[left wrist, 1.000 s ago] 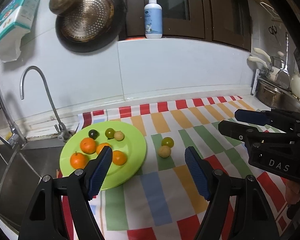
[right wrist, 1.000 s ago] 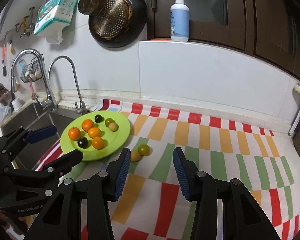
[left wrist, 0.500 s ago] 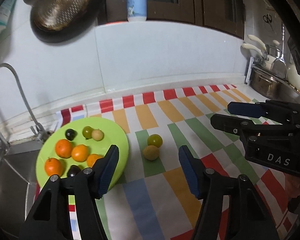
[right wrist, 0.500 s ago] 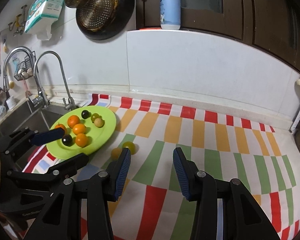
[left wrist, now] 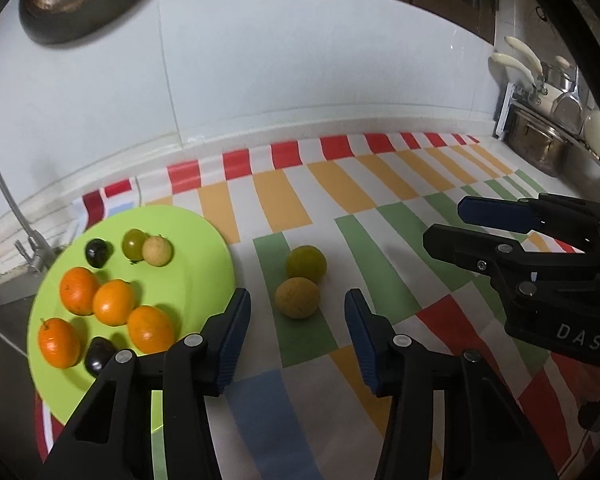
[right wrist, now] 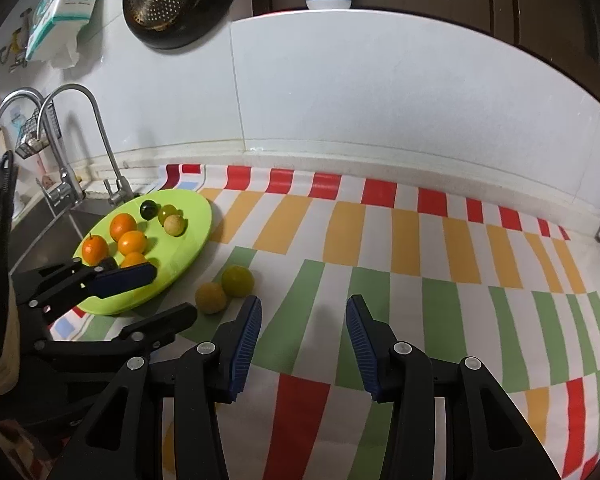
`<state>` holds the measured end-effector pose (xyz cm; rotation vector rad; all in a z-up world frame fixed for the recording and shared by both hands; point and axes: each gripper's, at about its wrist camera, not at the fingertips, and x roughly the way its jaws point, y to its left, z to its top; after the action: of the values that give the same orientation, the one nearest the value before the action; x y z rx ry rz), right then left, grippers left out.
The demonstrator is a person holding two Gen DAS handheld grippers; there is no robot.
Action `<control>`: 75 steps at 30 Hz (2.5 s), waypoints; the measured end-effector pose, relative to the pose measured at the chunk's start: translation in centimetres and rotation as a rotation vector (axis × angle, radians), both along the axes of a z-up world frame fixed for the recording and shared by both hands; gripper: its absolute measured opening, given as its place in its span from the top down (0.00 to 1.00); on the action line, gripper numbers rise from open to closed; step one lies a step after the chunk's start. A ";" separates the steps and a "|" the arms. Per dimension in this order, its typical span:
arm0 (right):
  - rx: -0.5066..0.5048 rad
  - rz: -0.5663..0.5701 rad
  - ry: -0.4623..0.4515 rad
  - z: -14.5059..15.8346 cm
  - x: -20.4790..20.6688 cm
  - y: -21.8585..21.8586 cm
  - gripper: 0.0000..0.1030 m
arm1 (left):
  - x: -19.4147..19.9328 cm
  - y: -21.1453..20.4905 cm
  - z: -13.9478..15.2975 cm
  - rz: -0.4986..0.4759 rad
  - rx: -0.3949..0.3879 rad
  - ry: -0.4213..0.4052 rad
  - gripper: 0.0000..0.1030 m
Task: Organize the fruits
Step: 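Grasp a tan round fruit with the left gripper while the right gripper grasps a green-yellow fruit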
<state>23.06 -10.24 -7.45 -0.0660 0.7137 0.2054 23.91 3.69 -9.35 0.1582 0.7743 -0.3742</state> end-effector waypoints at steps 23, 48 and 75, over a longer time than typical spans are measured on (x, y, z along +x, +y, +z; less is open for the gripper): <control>0.027 -0.007 0.063 -2.4 2.3 -0.6 0.56 | 2.6 -0.7 -2.2 -0.014 0.000 0.061 0.72; -0.014 0.141 0.099 -4.0 5.9 5.9 0.56 | 1.2 5.5 0.6 0.174 -0.037 0.016 0.72; 0.014 0.124 0.001 0.3 2.0 6.5 0.71 | -2.6 6.7 3.3 0.210 -0.071 -0.035 0.72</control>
<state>25.03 -3.76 -7.13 -0.0968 0.7094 0.3293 21.36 10.43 -6.08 0.0167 0.7344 -0.1990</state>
